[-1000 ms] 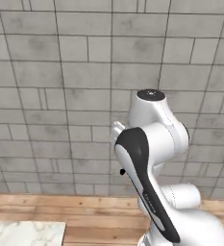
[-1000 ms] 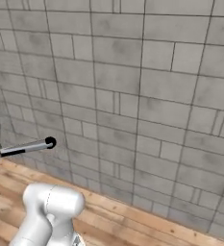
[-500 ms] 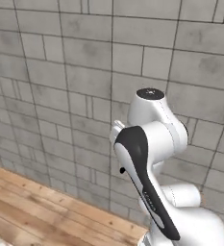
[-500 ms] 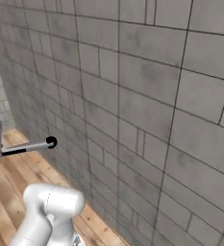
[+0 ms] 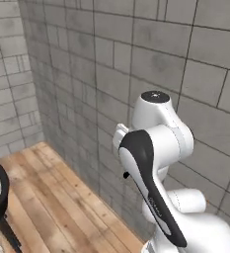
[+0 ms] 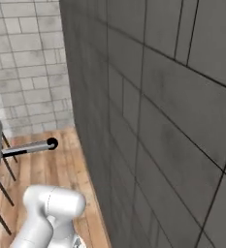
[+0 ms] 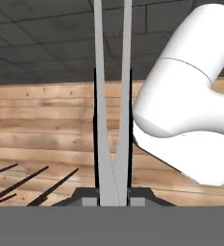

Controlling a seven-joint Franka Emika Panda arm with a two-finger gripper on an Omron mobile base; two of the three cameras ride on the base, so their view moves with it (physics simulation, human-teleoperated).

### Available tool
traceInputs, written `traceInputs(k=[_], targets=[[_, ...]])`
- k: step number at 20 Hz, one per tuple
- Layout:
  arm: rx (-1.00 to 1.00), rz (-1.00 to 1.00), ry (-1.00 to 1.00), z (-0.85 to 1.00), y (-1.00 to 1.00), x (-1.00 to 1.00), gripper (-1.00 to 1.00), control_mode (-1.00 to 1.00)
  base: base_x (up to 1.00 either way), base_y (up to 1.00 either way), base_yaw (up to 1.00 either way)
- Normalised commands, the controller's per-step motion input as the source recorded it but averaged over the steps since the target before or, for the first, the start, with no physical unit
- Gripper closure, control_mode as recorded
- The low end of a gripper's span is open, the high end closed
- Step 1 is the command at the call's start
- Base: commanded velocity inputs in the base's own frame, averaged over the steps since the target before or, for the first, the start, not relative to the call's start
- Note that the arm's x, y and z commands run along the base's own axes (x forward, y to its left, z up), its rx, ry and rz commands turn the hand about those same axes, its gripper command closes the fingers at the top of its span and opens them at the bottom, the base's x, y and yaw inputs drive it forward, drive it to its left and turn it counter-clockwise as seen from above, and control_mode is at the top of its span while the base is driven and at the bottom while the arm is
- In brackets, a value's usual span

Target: Take the tongs from the drawer on the left and place them on the dining counter next to the tray containing the hot dog.

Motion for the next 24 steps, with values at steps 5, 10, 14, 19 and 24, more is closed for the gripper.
traceInputs(k=[5, 10, 14, 19, 24], targets=[[0.0, 0.0, 0.0, 0.0, 0.0, 0.0, 1.0, 1.0, 1.0, -0.08, 0.69], [0.0, 0.0, 0.0, 0.0, 0.0, 0.0, 1.0, 1.0, 1.0, -0.12, 0.71], [0.0, 0.0, 0.0, 0.0, 0.0, 0.0, 1.0, 1.0, 1.0, -0.16, 0.71], [0.0, 0.0, 0.0, 0.0, 0.0, 0.0, 1.0, 1.0, 0.9, -0.26, 0.7], [0.0, 0.0, 0.0, 0.0, 0.0, 0.0, 1.0, 1.0, 0.31, -0.29, 0.78]])
